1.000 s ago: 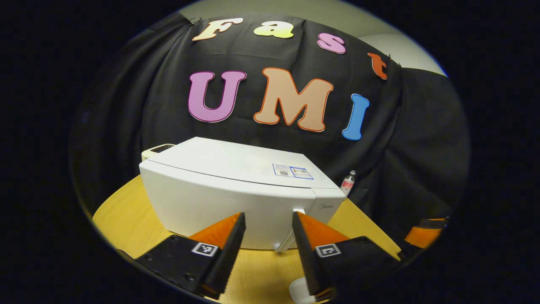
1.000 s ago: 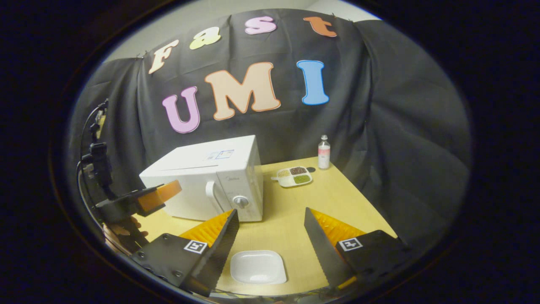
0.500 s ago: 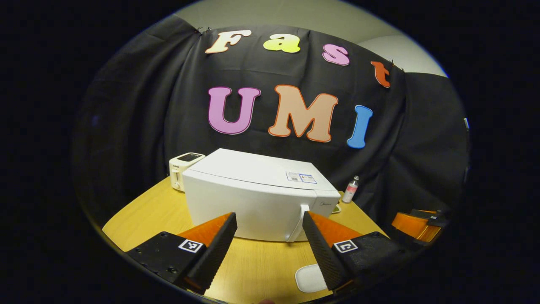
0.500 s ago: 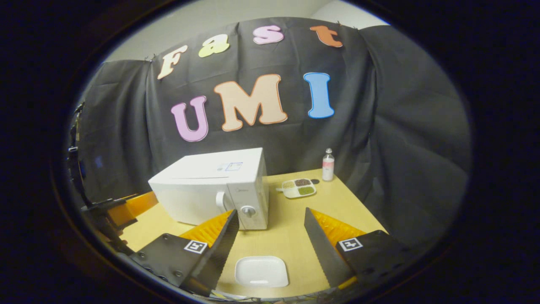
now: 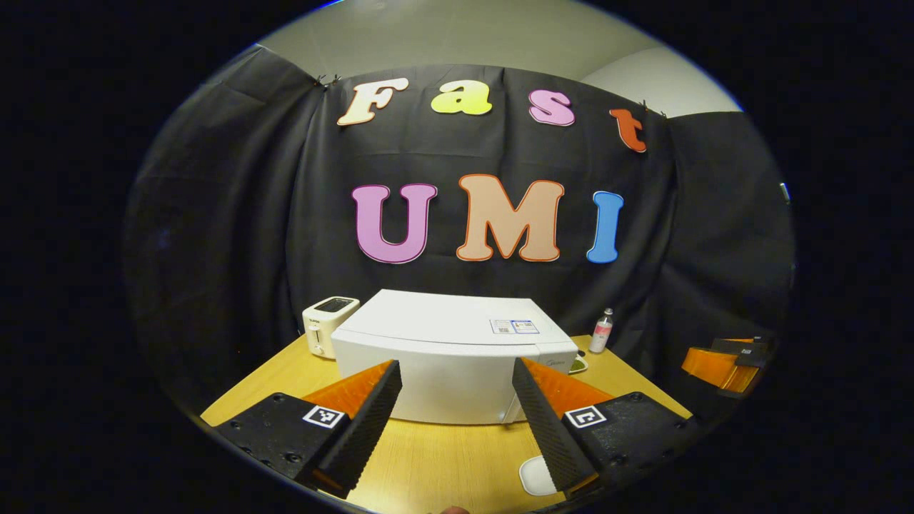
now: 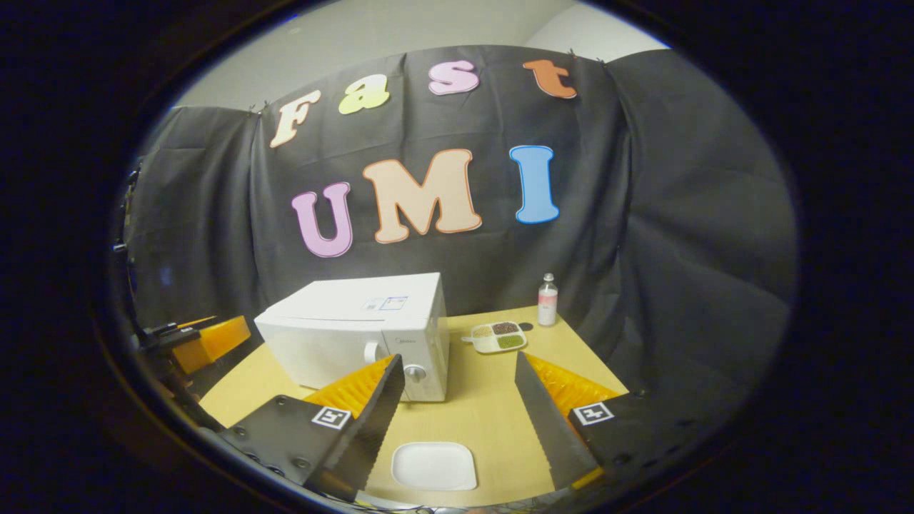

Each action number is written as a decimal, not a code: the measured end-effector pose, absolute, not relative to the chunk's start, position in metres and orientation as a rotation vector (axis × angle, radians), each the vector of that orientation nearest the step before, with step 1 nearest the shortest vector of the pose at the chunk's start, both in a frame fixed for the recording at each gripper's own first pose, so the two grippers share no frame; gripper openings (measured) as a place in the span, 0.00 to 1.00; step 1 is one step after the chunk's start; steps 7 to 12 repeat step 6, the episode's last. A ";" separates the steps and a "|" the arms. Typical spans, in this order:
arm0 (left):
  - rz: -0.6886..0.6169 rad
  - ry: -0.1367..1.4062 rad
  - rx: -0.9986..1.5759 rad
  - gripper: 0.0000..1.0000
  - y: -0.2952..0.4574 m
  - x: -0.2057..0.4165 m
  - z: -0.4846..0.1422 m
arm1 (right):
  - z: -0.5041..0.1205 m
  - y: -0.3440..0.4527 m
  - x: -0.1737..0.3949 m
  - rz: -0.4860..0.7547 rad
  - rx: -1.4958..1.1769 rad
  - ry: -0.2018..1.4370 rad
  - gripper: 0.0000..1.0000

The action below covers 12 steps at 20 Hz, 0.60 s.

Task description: Open the microwave oven with the left hand, put the food in, and close the microwave oven.

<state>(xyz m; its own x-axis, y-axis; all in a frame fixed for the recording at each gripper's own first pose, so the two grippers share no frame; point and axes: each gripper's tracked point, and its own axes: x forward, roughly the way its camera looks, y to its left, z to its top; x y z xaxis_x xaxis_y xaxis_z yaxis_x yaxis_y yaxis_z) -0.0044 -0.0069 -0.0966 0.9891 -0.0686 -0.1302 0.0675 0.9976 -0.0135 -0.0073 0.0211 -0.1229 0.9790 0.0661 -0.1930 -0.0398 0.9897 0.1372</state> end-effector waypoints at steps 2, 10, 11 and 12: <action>-0.076 0.125 -0.011 0.96 -0.012 -0.005 -0.093 | -0.121 0.018 -0.009 0.054 0.131 0.193 0.96; -0.084 0.129 -0.008 0.96 -0.021 -0.007 -0.095 | -0.119 0.014 -0.012 0.061 0.137 0.188 0.96; -0.084 0.129 -0.008 0.96 -0.021 -0.007 -0.095 | -0.119 0.014 -0.012 0.061 0.137 0.188 0.96; -0.084 0.129 -0.008 0.96 -0.021 -0.007 -0.095 | -0.119 0.014 -0.012 0.061 0.137 0.188 0.96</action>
